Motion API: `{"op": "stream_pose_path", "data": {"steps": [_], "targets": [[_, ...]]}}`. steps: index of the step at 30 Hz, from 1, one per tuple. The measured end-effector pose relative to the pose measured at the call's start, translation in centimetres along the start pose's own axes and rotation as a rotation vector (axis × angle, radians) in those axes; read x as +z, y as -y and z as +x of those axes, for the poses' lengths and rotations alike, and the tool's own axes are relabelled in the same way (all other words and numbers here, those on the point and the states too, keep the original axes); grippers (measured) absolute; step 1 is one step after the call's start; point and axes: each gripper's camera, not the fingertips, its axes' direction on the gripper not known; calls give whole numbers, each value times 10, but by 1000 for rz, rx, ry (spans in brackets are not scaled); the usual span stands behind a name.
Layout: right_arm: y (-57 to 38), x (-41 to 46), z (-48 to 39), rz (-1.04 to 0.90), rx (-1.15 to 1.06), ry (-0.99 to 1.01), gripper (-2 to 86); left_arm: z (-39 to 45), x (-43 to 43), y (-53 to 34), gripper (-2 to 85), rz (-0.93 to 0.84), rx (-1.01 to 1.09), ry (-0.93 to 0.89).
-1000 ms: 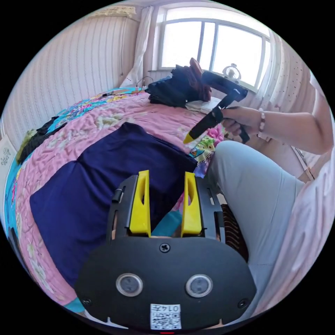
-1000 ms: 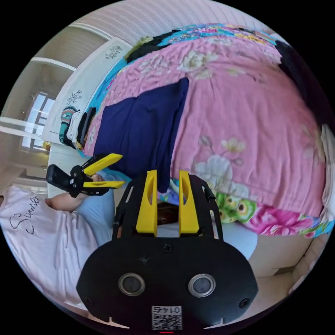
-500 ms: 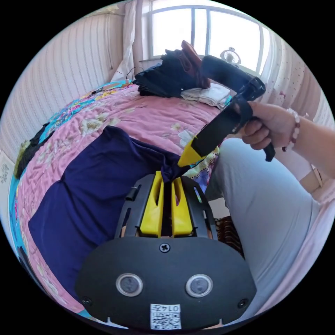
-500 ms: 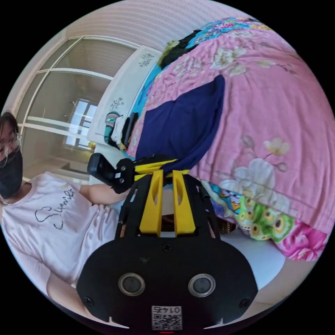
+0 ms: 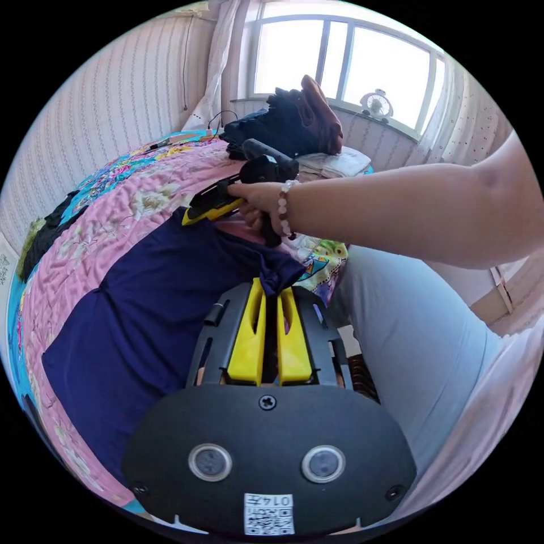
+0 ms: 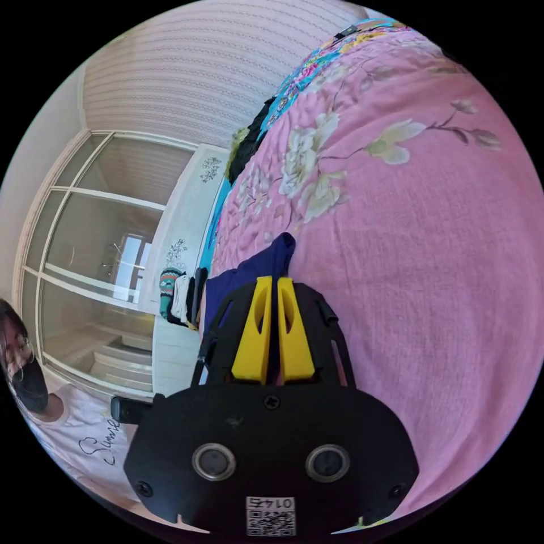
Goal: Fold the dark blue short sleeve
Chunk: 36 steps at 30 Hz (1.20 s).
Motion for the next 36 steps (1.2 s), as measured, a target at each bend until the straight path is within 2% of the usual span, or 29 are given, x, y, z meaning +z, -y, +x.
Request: {"op": "stream_pose_path", "data": {"steps": [5, 9, 13, 19, 24, 27, 31, 36], "targets": [[-2, -53, -7, 91, -31, -30, 6, -5, -26, 19, -5, 108, 12, -90], [-17, -107, -20, 184, -47, -133, 5, 1, -36, 39, -5, 180, 71, -175], [-25, -107, -41, 167, -86, -235, 5, -12, -54, 40, -5, 235, 22, -210], [-5, 6, -110, -7, -307, -227, 9, -77, -120, -4, -3, 297, -174, -121], [13, 179, -168, -205, -472, -260, 30, -147, -182, -65, 19, 292, -448, 49], [18, 262, -169, -324, -467, -310, 60, -183, -190, -98, 44, 220, -620, 135], [18, 302, -165, -351, -497, -338, 65, -218, -196, -127, 49, 117, -798, 115], [16, 342, -145, -398, -539, -414, 60, -250, -220, -151, 44, 102, -968, -59]]}}
